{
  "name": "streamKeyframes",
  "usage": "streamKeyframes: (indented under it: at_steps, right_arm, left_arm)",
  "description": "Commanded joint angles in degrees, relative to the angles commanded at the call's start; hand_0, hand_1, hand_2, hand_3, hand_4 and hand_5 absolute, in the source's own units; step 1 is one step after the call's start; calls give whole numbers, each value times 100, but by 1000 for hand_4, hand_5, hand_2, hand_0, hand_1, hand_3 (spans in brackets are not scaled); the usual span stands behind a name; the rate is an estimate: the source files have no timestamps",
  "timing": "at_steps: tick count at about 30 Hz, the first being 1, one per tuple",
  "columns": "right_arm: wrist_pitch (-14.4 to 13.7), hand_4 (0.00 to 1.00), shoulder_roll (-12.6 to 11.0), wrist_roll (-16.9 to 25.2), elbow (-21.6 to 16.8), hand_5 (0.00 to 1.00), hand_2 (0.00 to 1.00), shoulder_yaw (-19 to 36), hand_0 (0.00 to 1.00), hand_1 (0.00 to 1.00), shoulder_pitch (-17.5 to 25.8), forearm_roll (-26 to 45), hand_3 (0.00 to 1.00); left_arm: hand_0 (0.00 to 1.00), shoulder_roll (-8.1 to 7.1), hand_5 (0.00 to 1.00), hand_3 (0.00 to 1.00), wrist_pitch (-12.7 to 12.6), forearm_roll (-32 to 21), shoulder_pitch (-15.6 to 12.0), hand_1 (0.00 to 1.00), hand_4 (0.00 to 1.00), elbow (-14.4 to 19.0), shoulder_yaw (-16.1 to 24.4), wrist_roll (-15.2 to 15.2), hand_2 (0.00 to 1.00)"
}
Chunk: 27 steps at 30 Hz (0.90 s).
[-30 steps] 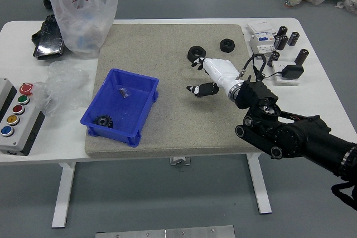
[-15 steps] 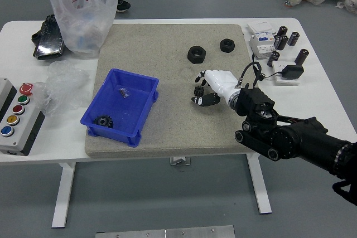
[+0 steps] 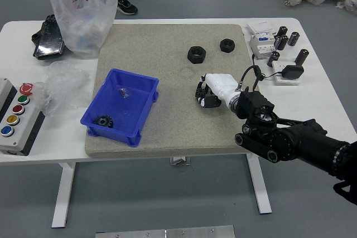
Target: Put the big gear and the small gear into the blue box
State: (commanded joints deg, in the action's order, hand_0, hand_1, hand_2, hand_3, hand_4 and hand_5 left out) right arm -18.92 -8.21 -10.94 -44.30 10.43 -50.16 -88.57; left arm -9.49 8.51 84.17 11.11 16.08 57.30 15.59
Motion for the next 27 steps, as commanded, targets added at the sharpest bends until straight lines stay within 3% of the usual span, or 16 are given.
streamKeyframes:
  at_steps: [8,14,15,20,21,26,27]
  right_arm:
    - [41,388,-304,-131,-930,32,344,716,355,497,3,-759,471]
    - [104,401,-199,-253,-1871,28,351,770,353,498,-23,-1345,474]
    - [126,185,-137,-277,-2032,137,573,725,391,582,-29,-1435,571]
    - [199,185,213,-328,-2561,137,573,487,391,582,-37,-1651,571]
    - [205,310,262,-333,-2584,189,767,451,415,715,-38,-1662,685]
    - [232,310,414,-391,-2633,189,767,314,415,715,-34,-1679,685]
    - [235,458,429,-398,-2632,212,861,302,437,780,-29,-1674,855]
  left_arm:
    - [731,-4,467,704,-15,-7,-21,616,657,0,12,-3,569]
    - [731,-1,467,703,-11,-1,-25,616,657,3,17,1,570]
    - [731,0,469,703,-10,-7,-23,616,658,4,11,0,570]
    - [731,2,469,703,2,14,-24,616,658,11,27,17,570]
    - [731,0,470,703,3,22,-27,616,656,11,34,20,570]
    - [731,-14,470,703,6,66,-47,616,656,14,77,36,570]
    - [731,-14,475,704,7,70,-49,616,654,15,81,39,570]
